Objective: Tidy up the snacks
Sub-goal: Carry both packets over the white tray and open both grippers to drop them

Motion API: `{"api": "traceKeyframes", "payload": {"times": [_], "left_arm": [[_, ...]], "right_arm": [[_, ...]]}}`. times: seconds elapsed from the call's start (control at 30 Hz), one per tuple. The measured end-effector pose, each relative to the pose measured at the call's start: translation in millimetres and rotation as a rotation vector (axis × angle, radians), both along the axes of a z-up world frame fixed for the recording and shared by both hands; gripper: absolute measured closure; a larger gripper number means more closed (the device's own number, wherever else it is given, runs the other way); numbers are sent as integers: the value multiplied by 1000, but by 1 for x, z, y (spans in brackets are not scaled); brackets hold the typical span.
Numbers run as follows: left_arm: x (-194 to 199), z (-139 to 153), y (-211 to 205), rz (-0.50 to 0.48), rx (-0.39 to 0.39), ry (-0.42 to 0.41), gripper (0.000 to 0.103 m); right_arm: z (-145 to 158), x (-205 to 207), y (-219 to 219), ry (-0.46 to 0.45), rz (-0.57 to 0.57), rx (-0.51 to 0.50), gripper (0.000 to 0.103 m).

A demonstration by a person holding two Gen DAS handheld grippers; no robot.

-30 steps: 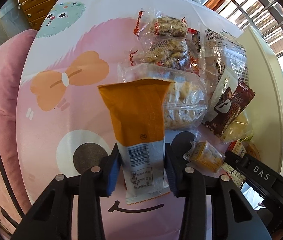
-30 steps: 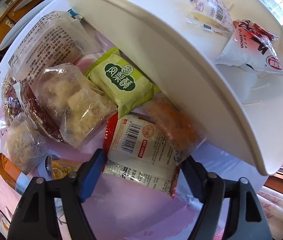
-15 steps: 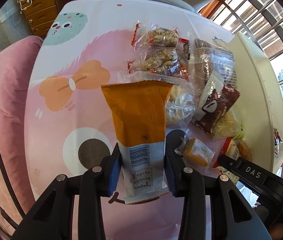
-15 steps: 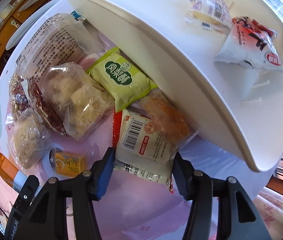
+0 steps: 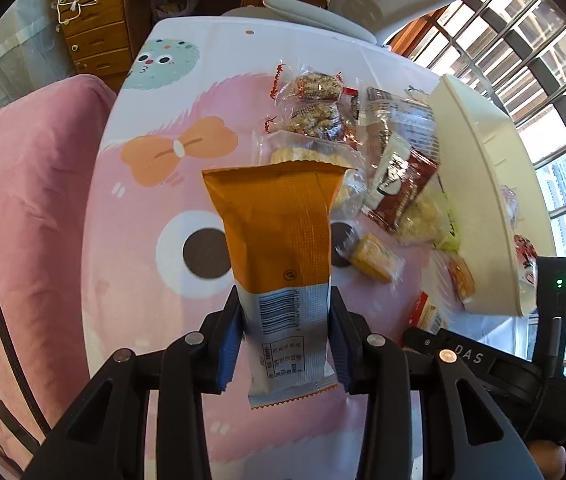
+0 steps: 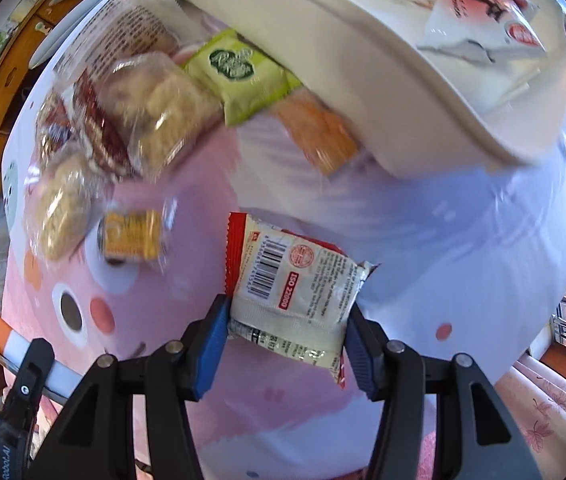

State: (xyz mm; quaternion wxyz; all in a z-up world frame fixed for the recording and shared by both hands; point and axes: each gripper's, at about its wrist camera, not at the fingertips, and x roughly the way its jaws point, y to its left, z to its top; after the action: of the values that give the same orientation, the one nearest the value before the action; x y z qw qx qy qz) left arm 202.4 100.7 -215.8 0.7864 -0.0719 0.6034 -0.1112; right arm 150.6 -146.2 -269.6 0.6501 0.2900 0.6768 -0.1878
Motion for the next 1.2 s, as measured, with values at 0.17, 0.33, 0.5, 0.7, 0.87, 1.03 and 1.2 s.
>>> {"api": "traceKeyframes", "payload": {"times": [0.17, 0.33, 0.5, 0.7, 0.87, 1.03, 1.2], "left_arm": [[-27, 14, 7, 0, -17, -28, 66], [-52, 29, 12, 4, -24, -58, 66], [-69, 44, 14, -3, -43, -78, 66], [-81, 61, 6, -28, -59, -101, 66], [-86, 78, -11, -60, -32, -135, 66], [-87, 97, -36, -95, -19, -169, 66], [-82, 113, -66, -125, 3, -188, 66]], "right_arm": [[13, -36, 6, -38, 33, 22, 48], [34, -62, 12, -106, 83, 49, 48], [62, -63, 11, -184, 167, 62, 48], [90, -48, 6, -289, 256, 54, 48], [106, -45, -2, -367, 301, 48, 48], [120, -42, -29, -436, 307, 36, 48], [138, -43, -62, -481, 320, -11, 48]]}}
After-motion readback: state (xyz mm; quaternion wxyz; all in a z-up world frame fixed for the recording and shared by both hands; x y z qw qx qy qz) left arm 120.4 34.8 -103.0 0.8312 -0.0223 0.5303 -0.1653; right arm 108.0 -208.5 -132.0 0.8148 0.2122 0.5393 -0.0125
